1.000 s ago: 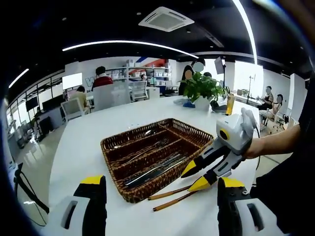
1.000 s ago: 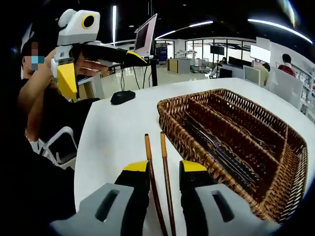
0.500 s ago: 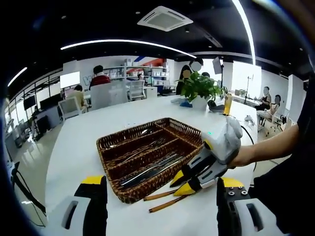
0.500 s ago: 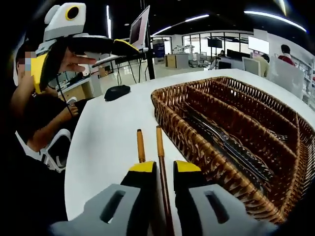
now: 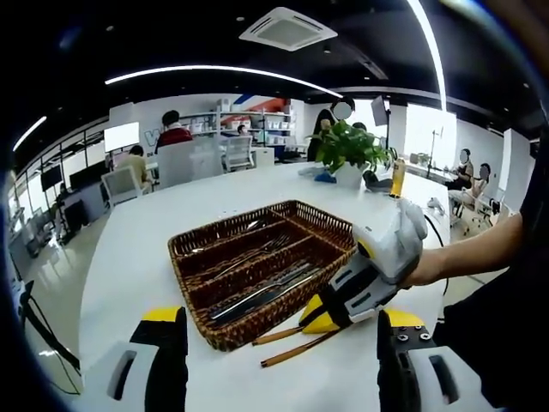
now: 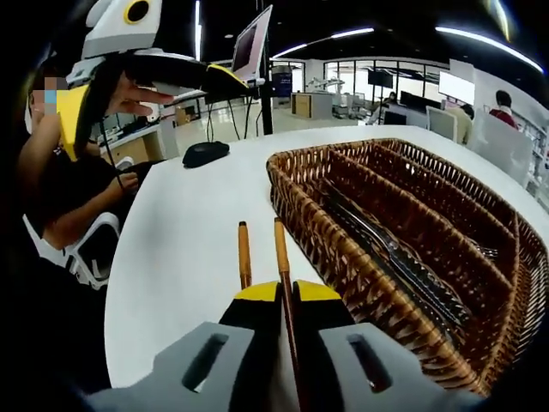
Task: Arrange the knives, forks, and spoons in their matching storage slots by inserting each utensil handle-first until every utensil is classified and aligned in the correct compartment
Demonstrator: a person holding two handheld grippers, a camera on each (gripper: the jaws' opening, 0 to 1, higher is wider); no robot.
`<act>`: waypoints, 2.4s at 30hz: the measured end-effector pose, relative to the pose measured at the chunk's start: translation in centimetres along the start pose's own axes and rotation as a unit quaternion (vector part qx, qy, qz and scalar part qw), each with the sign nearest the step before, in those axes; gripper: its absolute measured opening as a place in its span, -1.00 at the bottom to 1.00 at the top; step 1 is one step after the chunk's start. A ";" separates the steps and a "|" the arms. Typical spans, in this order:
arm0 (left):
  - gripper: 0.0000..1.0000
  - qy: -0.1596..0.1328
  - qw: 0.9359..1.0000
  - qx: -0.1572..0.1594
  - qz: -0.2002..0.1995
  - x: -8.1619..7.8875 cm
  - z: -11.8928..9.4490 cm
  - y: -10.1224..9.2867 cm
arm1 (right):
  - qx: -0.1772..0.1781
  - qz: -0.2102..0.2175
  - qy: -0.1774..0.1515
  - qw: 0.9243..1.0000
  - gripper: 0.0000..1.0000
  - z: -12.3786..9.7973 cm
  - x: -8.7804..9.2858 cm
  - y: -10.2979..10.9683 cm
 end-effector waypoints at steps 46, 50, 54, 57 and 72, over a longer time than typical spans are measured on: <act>0.94 -0.006 1.000 0.012 0.012 -1.1 0.7 0.3 | 0.044 -0.027 -0.065 0.997 -0.98 -8.3 -8.5 -0.8; 0.94 -0.006 1.000 0.013 0.014 -1.2 0.8 0.4 | 0.062 -0.021 -0.074 0.995 -0.97 -8.9 -9.2 -1.9; 0.94 -0.007 1.000 0.014 0.014 -1.3 0.9 0.5 | 0.082 -0.008 -0.077 0.994 -0.97 -9.5 -9.6 -3.3; 0.94 -0.008 1.000 0.015 0.015 -1.4 1.0 0.5 | 0.101 -0.001 -0.074 0.992 -0.97 -9.8 -9.8 -4.5; 0.94 -0.005 1.000 0.018 0.021 -1.6 1.3 0.4 | 0.202 0.124 -0.091 0.967 -0.97 -10.1 -9.1 -10.5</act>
Point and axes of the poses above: the point that each gripper's makers call its tool centre point, and the gripper's own axes: z roughly forward along the fingers, y roughly to its left, x roughly out of its underside, the point moved 10 cm from there along -z, roughly backward along the fingers, and after that the axes turned 11 degrees about z, right-handed, at the moved point
